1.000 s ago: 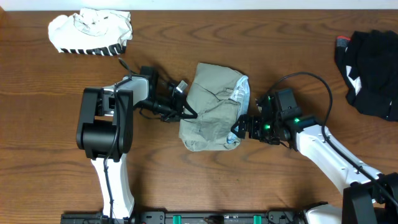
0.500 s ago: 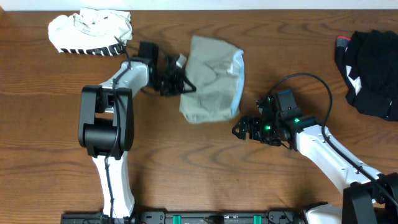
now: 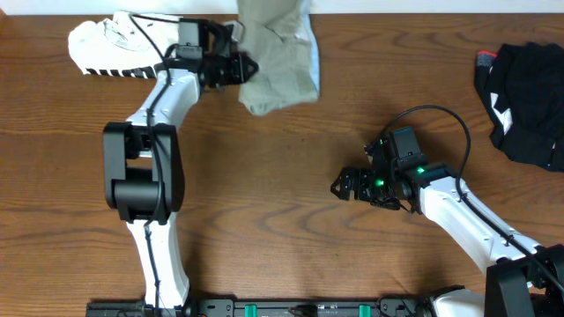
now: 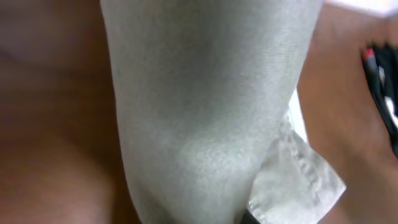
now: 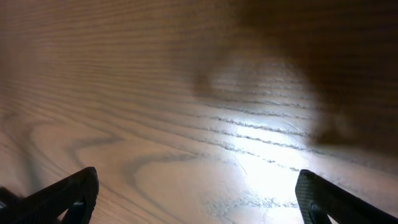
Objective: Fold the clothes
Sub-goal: 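Lift the pants bundle with the left gripper and carry it to top-left, then lower the pants bundle onto the top-left table corner with the left gripper, then release the pants and pull the left gripper back slightly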
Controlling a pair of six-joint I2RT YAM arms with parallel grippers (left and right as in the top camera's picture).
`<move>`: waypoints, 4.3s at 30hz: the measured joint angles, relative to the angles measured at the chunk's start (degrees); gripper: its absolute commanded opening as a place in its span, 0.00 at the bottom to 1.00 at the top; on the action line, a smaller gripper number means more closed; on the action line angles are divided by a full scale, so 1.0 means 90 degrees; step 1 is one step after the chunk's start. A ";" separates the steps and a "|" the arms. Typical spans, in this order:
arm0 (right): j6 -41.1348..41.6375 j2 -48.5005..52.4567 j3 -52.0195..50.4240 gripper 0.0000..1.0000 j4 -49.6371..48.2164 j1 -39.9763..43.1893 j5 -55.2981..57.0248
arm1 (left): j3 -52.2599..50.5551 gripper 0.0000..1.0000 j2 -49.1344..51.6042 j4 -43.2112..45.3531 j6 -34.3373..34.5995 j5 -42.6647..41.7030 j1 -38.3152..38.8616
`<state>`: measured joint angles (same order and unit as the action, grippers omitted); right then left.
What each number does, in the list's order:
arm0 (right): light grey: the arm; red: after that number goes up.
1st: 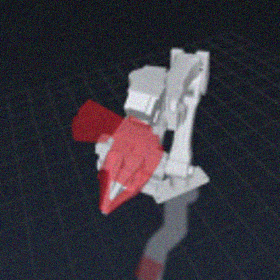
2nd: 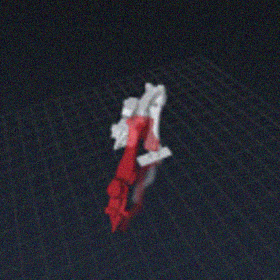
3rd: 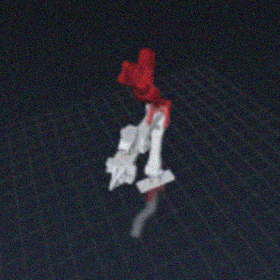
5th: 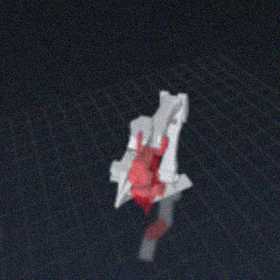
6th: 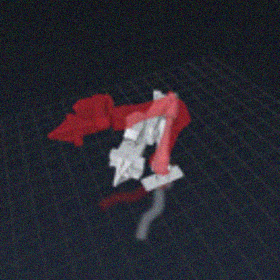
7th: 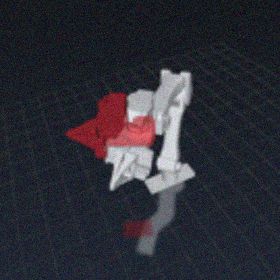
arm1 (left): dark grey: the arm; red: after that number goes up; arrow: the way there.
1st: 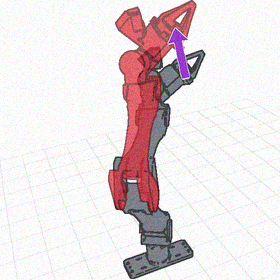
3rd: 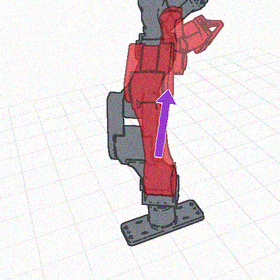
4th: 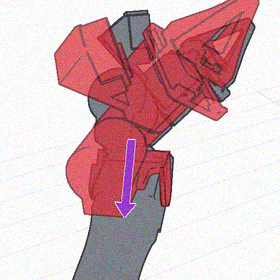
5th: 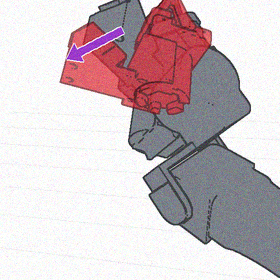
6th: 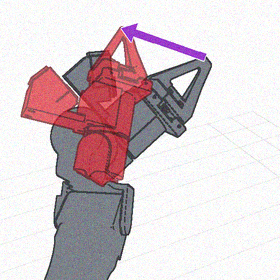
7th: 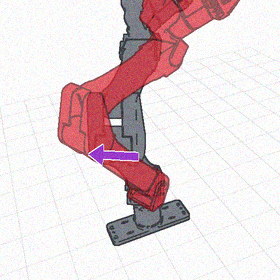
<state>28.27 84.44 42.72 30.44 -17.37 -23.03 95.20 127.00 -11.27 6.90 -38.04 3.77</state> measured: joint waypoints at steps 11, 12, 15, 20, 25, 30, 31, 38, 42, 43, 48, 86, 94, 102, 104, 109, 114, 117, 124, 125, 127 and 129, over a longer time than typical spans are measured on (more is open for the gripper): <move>0.0000 0.0000 -0.0005 0.99 0.0192 0.0185 0.0032 | 0.0000 0.06 0.0010 0.1668 0.0889 0.0425 -0.0899; 0.0000 0.0000 -0.0005 0.99 0.0204 0.0194 0.0032 | 0.0000 0.06 0.0010 0.1770 0.0935 0.0435 -0.0964; 0.0000 0.0000 -0.0005 0.99 0.0238 0.0214 0.0046 | 0.0000 0.06 0.0012 0.2096 0.1248 0.0561 -0.1146; 0.0000 0.0000 -0.0005 0.99 0.0311 0.0214 0.0046 | 0.0000 0.06 0.0012 0.2540 0.2079 0.0782 -0.1372; 0.0000 0.0000 -0.0005 0.99 0.0357 0.0214 0.0049 | 0.0000 0.06 0.0012 0.2574 0.2987 0.0979 -0.1605; 0.0000 0.0000 -0.0005 0.99 0.0367 0.0214 0.0049 | 0.0000 0.06 -0.0002 0.2271 0.4116 0.1217 -0.1756; 0.0000 0.0000 -0.0005 0.99 0.0372 0.0214 0.0049 | 0.0000 0.06 -0.0007 0.2130 0.4369 0.1331 -0.1780; 0.0000 0.0002 -0.0005 0.99 0.0398 0.0214 0.0066 | 0.0000 0.06 -0.0248 0.1605 0.5265 0.2331 -0.1899; 0.0000 0.0000 -0.0005 0.99 0.0423 0.0214 0.0085 | 0.0000 0.06 -0.0483 0.1751 0.5435 0.2832 -0.1909; 0.0000 0.0000 -0.0005 0.99 0.0452 0.0214 0.0087 | 0.0000 0.06 -0.0544 0.1824 0.5476 0.2943 -0.1914; 0.0000 0.0002 -0.0005 0.99 0.0600 0.0214 0.0090 | 0.0000 0.06 -0.0685 0.1931 0.5838 0.3249 -0.2028; 0.0000 0.0000 -0.0005 0.99 0.0663 0.0214 0.0083 | 0.0000 0.98 -0.0068 0.1263 0.5858 0.1265 -0.2419; 0.0000 0.0000 -0.0005 0.99 0.0663 0.0214 0.0083 | 0.0000 0.91 -0.1171 0.0979 0.5506 0.1115 -0.2358; 0.0000 0.0000 -0.0005 0.99 0.0665 0.0214 0.0078 | 0.0129 0.90 -0.1574 0.0748 0.4782 0.1052 -0.2244; 0.0000 0.0000 -0.0005 0.99 0.0675 0.0214 0.0075 | 0.0126 0.79 -0.1535 0.0753 0.4624 0.1052 -0.2220; 0.0000 0.0000 -0.0005 0.99 0.0695 0.0214 0.0061 | 0.0124 0.25 -0.1518 0.0940 0.4401 0.1105 -0.2268; 0.0000 0.0000 -0.0005 0.99 0.0673 0.0214 0.0061 | 0.0126 0.06 -0.1518 -0.0029 0.4223 0.1532 -0.2489; -0.0002 0.0000 -0.0005 0.99 0.0656 0.0214 0.0061 | 0.0126 0.06 -0.1518 -0.0840 0.4182 0.2089 -0.2574; -0.0007 0.0000 -0.0005 0.99 0.0651 0.0214 0.0061 | 0.0124 0.06 -0.1515 -0.1355 0.4187 0.3291 -0.2582; -0.0007 0.0000 -0.0005 0.99 0.0653 0.0214 0.0061 | 0.0131 0.06 -0.1515 -0.1554 0.4284 0.3444 -0.2582; -0.0007 0.0000 -0.0005 0.99 0.0653 0.0214 0.0061 | 0.0129 0.06 -0.1508 -0.2069 0.4605 0.3728 -0.2582; -0.0007 0.0000 -0.0005 0.99 0.0646 0.0214 0.0061 | 0.0129 0.06 -0.1450 -0.2516 0.4959 0.3983 -0.2582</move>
<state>28.21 84.44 42.68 36.25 -15.44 -22.48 96.36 113.95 -33.91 51.53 -2.20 -19.46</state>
